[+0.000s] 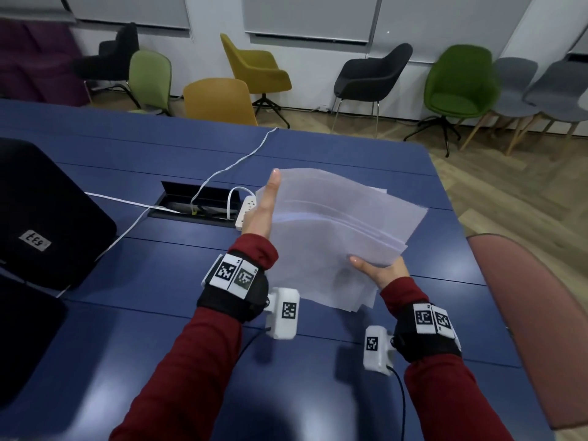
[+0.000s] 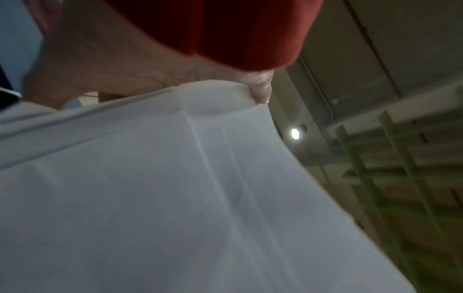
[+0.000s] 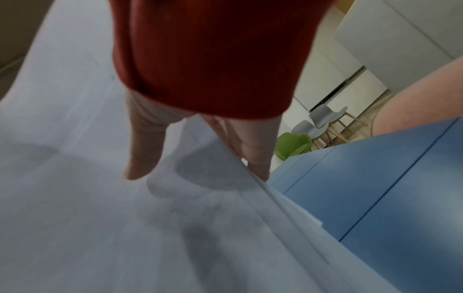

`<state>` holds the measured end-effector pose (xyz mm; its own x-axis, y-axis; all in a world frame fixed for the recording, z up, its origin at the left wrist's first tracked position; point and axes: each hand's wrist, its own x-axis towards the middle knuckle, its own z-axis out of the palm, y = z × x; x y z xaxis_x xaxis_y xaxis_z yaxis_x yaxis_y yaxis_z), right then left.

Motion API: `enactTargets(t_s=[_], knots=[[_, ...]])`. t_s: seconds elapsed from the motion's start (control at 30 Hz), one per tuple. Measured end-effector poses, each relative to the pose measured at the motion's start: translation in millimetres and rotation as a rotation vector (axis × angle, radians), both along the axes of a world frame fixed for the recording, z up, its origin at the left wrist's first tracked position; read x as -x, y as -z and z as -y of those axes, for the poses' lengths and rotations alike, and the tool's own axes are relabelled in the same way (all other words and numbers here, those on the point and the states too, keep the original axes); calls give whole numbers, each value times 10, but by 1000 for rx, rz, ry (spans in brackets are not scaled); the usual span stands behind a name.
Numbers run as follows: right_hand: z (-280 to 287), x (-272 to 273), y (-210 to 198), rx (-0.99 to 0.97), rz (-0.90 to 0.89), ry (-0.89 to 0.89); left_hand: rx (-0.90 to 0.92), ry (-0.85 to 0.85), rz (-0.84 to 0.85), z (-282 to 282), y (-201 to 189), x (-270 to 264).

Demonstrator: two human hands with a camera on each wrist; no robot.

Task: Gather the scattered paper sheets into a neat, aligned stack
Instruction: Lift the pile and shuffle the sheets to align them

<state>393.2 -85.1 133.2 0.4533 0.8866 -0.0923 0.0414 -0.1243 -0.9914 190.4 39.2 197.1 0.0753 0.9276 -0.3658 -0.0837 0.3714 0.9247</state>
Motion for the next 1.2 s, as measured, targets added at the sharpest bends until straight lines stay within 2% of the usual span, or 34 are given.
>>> enactTargets(t_s=[0.07,0.17,0.33,0.6,0.7,0.83,0.93,1.07,1.17,1.2], knots=[[39,-23,9,-12,3,13,-4,-36,-58,132,-223,5],[27,-18,37,-22,7,38,-145,-92,-117,270,-469,-47],[-4,14,78,4,-43,119,-152,-138,-126,230,-361,-142],[-16,15,-41,-58,-37,129,-119,-13,-191,204,-414,-178],[-2,8,-54,-63,-45,99,-106,-28,-125,194,-440,-169],[6,6,6,-30,-79,86,-124,-28,-70,243,-244,-197],[10,29,60,-7,-91,106,-141,-75,-51,275,-57,-196],[-11,43,44,-2,-74,101,-326,-104,-136,335,-51,-231],[-5,32,77,4,-68,111,-305,-235,-104,259,-10,-179],[-4,32,94,4,-66,124,-334,-220,-122,244,0,-167]])
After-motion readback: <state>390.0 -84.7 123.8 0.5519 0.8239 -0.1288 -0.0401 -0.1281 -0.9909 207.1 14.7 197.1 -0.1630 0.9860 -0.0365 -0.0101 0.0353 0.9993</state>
